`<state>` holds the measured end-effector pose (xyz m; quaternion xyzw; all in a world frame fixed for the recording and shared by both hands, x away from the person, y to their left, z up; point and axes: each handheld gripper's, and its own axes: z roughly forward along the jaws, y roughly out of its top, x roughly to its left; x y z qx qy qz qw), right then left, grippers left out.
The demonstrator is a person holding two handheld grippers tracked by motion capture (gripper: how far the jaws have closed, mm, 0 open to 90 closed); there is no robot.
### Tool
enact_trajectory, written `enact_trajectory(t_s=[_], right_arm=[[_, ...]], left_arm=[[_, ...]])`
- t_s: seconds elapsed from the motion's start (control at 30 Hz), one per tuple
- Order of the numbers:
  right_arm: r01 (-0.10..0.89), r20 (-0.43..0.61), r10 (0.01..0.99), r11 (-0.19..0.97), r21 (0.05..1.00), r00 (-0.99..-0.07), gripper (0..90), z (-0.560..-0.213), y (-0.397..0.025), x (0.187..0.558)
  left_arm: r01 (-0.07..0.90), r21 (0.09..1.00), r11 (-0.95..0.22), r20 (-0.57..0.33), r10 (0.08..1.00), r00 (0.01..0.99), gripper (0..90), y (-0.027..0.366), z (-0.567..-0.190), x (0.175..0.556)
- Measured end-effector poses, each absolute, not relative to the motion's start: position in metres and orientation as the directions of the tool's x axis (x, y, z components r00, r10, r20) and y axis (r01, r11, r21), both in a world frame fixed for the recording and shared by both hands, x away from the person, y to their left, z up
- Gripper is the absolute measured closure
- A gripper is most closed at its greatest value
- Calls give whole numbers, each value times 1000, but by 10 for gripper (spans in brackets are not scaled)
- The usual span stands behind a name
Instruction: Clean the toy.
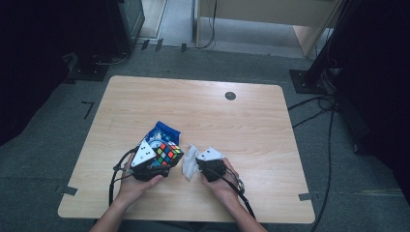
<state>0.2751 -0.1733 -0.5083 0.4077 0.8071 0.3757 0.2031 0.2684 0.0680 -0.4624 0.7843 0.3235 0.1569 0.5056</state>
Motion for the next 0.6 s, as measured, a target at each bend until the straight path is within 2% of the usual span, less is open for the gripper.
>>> enact_trajectory(t_s=[0.17,0.33,0.43,0.6], right_arm=[[409,13,814,278,869,-581,900,-475,-190,264],[314,44,782,197,929,-622,900,-450,-200,251],[321,97,754,156,934,-650,900,-445,-199,250],[363,156,694,162,918,-703,900,-451,-189,251]], left_arm=[[350,884,-311,-72,648,758,340,63,-467,269],[329,885,-329,-75,596,799,340,54,-470,266],[281,893,-352,-37,564,825,340,46,-472,262],[227,897,-379,13,535,845,339,36,-473,254]])
